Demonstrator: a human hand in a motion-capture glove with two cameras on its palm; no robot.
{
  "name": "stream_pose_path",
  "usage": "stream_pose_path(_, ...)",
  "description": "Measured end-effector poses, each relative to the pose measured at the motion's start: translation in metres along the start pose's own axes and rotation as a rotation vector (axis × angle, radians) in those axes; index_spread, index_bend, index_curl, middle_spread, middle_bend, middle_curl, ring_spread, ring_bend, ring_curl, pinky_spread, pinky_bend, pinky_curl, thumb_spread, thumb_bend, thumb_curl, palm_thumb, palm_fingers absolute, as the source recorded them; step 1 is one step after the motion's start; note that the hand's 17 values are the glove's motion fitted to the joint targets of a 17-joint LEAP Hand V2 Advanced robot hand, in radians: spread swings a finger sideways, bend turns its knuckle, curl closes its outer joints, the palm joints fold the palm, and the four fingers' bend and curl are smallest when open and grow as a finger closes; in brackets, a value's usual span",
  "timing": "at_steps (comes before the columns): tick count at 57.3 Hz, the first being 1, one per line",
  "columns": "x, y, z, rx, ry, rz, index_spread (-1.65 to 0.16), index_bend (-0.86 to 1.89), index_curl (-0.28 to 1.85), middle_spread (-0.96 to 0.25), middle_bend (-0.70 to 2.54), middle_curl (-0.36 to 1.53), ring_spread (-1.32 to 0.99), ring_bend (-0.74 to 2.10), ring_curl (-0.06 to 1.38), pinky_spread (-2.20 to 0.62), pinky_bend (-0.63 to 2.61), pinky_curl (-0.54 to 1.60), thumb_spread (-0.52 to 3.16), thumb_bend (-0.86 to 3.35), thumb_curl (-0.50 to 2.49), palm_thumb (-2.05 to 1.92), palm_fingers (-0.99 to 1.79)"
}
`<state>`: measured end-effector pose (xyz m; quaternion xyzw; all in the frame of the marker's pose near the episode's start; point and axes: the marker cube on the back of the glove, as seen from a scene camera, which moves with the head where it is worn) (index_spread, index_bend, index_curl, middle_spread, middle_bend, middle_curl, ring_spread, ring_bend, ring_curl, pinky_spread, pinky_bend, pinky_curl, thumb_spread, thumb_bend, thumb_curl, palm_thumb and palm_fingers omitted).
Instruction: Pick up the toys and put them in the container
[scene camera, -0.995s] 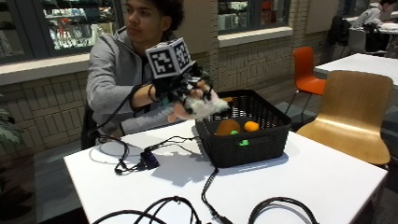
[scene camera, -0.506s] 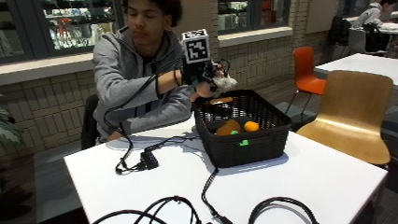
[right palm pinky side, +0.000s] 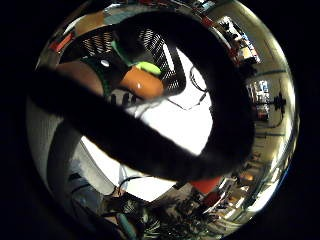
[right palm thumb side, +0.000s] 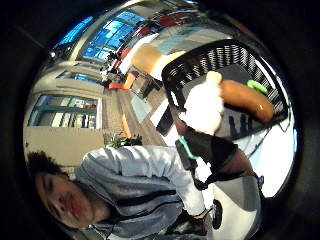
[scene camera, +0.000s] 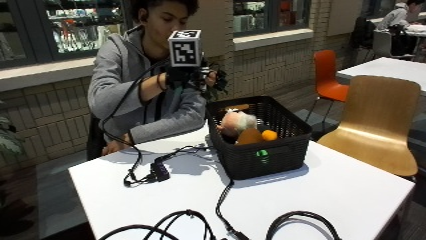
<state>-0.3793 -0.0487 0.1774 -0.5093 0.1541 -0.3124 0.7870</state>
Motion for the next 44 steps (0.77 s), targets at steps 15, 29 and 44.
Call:
stream_pose_path(15,0.069,0.139,0.004,0.054,-0.014,0.377,-0.29,0.21,0.40,0.02,0.20,0.41,-0.07,0.30,0.36,0.05,1.08,0.34,1.41,0.03,0.40,0.24,0.07)
stream_pose_path(29,0.106,0.274,0.038,0.087,-0.007,0.587,-0.28,0.28,0.43,0.03,0.20,0.41,-0.09,0.29,0.35,0.05,0.98,0.31,1.53,0.07,0.38,0.30,0.17)
stream_pose_path(44,0.139,0.310,0.067,0.142,-0.067,0.614,-0.26,0.31,0.47,0.03,0.20,0.43,-0.10,0.29,0.35,0.05,0.91,0.29,1.58,0.09,0.36,0.33,0.23)
